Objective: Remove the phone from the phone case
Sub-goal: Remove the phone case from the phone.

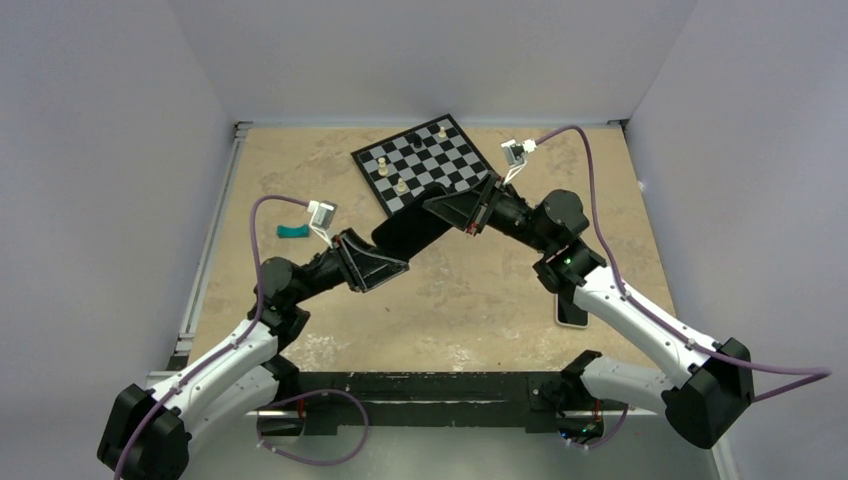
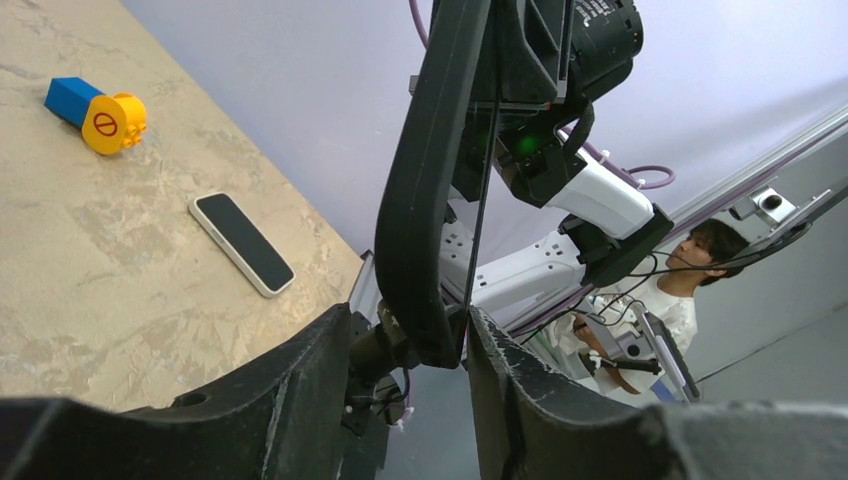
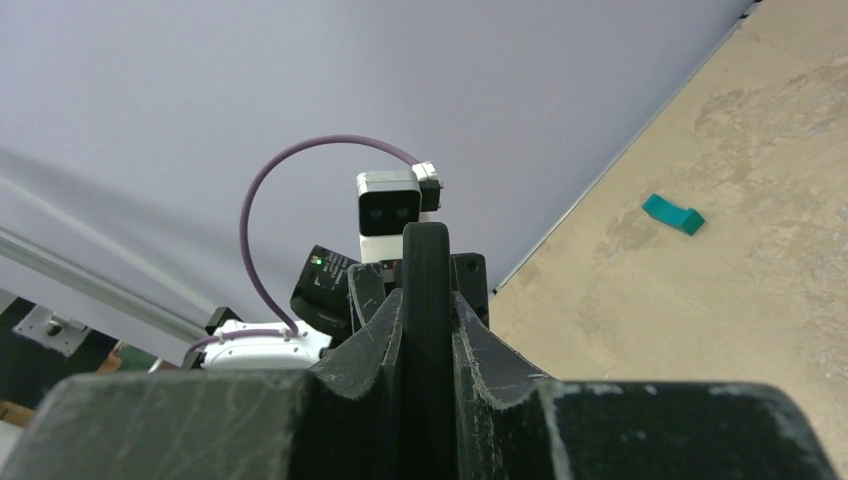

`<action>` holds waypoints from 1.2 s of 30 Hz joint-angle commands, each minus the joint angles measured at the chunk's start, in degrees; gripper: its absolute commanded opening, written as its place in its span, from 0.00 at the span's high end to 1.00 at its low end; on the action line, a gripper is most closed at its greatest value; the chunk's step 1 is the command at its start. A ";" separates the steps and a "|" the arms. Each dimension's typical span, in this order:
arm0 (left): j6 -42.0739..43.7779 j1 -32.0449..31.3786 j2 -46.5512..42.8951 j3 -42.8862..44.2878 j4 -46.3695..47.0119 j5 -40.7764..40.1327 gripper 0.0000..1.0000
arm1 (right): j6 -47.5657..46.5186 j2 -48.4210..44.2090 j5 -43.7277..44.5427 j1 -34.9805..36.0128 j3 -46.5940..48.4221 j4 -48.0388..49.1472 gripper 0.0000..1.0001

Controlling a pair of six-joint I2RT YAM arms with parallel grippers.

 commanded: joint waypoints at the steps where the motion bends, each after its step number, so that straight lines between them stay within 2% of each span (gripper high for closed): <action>1: -0.03 0.27 0.18 -0.06 5.02 0.82 0.53 | 3.50 0.31 0.60 0.14 1.58 8.23 1.00; 6: 2.65 0.40 0.34 1.77 2.85 1.03 0.64 | 4.92 0.29 -2.12 0.16 0.98 9.19 1.00; 9: 4.29 0.34 0.96 2.42 3.74 2.55 0.82 | 7.20 -0.07 -4.29 -0.20 0.33 9.57 1.00; 12: 10.23 0.31 1.58 2.47 6.15 5.55 0.95 | 11.84 0.58 -8.54 -1.47 -0.07 10.75 1.00; 14: 16.40 0.31 1.22 2.83 5.98 7.88 0.99 | 15.30 1.46 -11.54 -2.61 -0.12 11.93 1.00; 18: 27.73 0.21 0.19 3.95 6.25 9.62 1.00 | 21.85 6.41 -19.73 -3.11 1.72 13.95 1.00; 22: 32.18 -0.02 0.00 5.85 6.60 10.17 1.00 | 29.68 12.22 -25.08 -3.26 1.77 21.17 1.00; 31: 42.10 -0.01 -0.66 11.82 -5.87 10.75 1.00 | 46.04 21.22 -28.83 -3.57 0.91 41.20 1.00; 36: 43.35 0.06 -0.58 11.86 -8.02 7.37 1.00 | 47.18 22.15 -28.53 -3.51 1.41 43.84 1.00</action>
